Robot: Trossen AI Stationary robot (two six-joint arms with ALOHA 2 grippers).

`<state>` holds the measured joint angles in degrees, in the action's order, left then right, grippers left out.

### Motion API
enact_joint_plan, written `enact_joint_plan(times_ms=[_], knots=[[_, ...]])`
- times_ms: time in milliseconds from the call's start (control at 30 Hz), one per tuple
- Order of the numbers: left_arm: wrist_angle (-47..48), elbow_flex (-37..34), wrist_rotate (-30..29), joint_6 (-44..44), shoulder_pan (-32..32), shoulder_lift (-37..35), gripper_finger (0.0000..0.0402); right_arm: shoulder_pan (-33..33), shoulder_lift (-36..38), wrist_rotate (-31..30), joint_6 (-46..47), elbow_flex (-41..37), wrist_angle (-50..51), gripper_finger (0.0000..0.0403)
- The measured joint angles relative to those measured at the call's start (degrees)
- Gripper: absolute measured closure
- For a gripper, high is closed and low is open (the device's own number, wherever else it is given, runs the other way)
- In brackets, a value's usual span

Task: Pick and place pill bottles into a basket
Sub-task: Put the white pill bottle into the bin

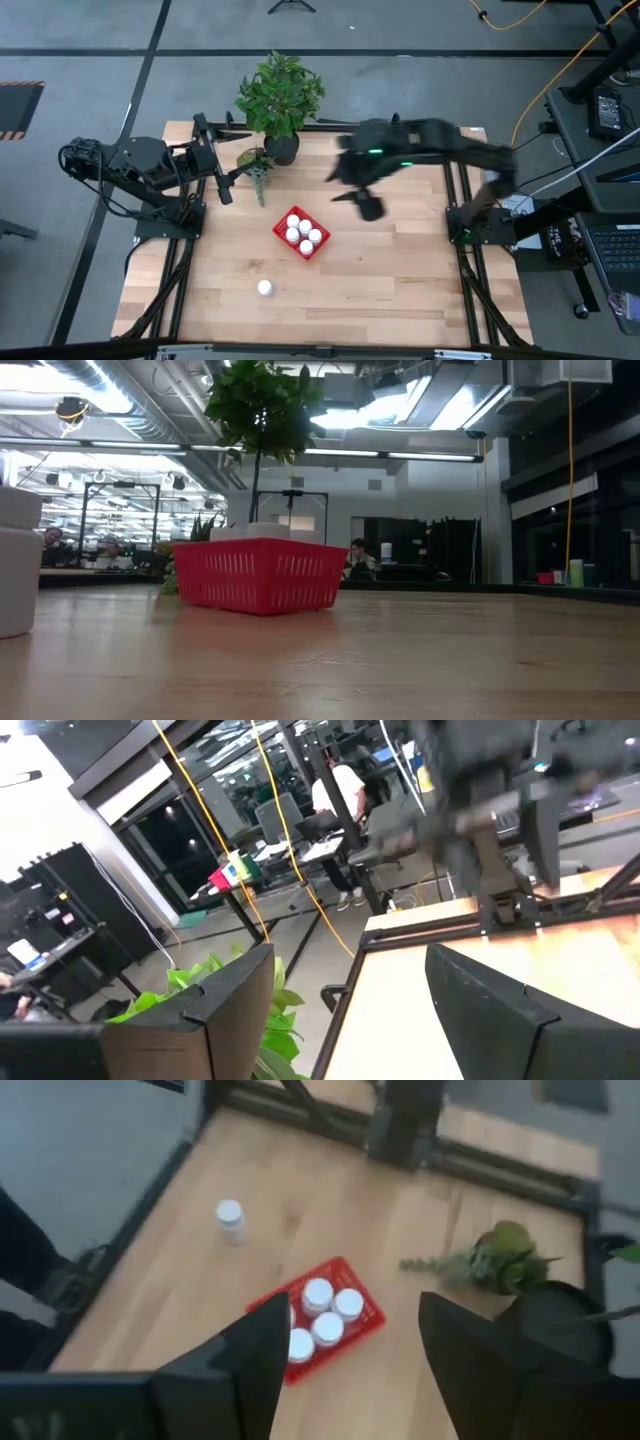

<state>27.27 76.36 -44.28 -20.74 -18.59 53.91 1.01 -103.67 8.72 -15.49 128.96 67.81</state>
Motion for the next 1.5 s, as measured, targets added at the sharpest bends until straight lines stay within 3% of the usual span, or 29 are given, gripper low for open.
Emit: enact_joint_plan(times_ms=[100,200,433,567,700,867,1200,1500], knots=[[-0.03,0.00,0.00,-0.03,0.00,0.02,0.0146,1.84,10.80,-3.01,0.21,-9.51,-2.13,0.0194],[-0.05,0.00,0.00,-0.02,0.00,0.01,0.0146,2.52,24.37,-5.90,2.56,-25.14,-7.56,0.0213],[-0.20,0.00,0.00,0.42,0.00,0.02,0.0146,2.53,60.47,-7.52,12.30,-68.25,-36.46,0.0256],[-0.24,0.00,0.00,0.49,0.00,0.27,0.0146,2.36,77.22,-9.64,15.22,-88.19,-51.24,0.0264],[-0.18,0.02,-0.02,0.49,0.17,0.93,0.0146,2.38,90.43,-11.29,17.93,-102.05,-61.75,0.0264],[-0.07,0.02,0.00,2.45,2.14,2.15,0.0146,2.38,103.46,-10.26,24.23,-113.40,-66.70,0.0265],[0.55,0.04,0.66,5.19,4.93,3.92,0.0146,2.63,103.25,-4.09,25.84,-128.49,-85.46,0.0266],[1.07,0.04,0.81,6.18,4.97,4.28,0.0146,2.58,103.47,-4.14,25.75,-128.56,-72.65,0.0266]])
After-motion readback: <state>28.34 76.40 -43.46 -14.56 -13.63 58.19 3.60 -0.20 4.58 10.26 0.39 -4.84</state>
